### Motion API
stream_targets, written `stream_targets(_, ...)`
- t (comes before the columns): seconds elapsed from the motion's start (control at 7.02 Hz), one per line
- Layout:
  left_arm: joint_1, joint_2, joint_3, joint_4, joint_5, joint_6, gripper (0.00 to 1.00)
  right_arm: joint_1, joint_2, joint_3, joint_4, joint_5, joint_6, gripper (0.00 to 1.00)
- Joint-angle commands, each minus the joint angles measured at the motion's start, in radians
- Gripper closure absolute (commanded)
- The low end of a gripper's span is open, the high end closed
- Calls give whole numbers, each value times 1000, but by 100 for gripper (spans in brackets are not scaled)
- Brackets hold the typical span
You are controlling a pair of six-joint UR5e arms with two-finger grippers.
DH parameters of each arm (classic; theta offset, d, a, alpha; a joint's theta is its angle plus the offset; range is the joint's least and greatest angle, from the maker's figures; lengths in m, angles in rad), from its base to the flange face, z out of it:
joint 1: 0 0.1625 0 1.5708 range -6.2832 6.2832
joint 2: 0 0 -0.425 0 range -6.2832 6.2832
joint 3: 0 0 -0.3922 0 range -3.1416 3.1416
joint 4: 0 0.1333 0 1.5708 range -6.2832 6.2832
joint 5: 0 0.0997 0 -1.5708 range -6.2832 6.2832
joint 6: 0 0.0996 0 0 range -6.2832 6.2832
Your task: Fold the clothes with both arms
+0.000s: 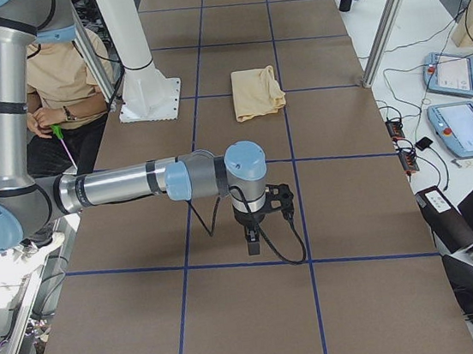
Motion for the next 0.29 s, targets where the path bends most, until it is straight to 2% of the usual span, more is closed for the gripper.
stream_targets(0.0,0,3,3,-1,1,1,0,1,4,0,2,35,2,0)
stream_targets(0.14,0,3,5,-1,2,1,0,0,5,-1,2,38,4,0)
